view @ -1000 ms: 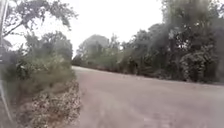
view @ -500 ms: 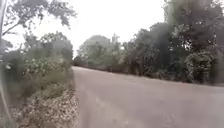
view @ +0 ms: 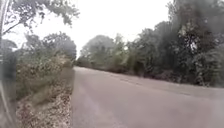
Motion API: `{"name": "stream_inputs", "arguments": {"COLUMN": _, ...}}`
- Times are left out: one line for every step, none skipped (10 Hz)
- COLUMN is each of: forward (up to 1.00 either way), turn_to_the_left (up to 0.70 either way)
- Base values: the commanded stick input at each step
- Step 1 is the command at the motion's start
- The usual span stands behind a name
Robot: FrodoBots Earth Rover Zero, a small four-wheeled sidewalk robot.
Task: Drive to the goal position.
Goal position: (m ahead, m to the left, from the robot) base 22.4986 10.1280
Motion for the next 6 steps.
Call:
{"name": "stream_inputs", "arguments": {"forward": 0.7, "turn_to_the_left": 0.0}}
{"name": "stream_inputs", "arguments": {"forward": 0.7, "turn_to_the_left": 0.0}}
{"name": "stream_inputs", "arguments": {"forward": 0.7, "turn_to_the_left": 0.02}}
{"name": "stream_inputs", "arguments": {"forward": 0.7, "turn_to_the_left": 0.21}}
{"name": "stream_inputs", "arguments": {"forward": 0.7, "turn_to_the_left": 0.35}}
{"name": "stream_inputs", "arguments": {"forward": 0.7, "turn_to_the_left": 0.35}}
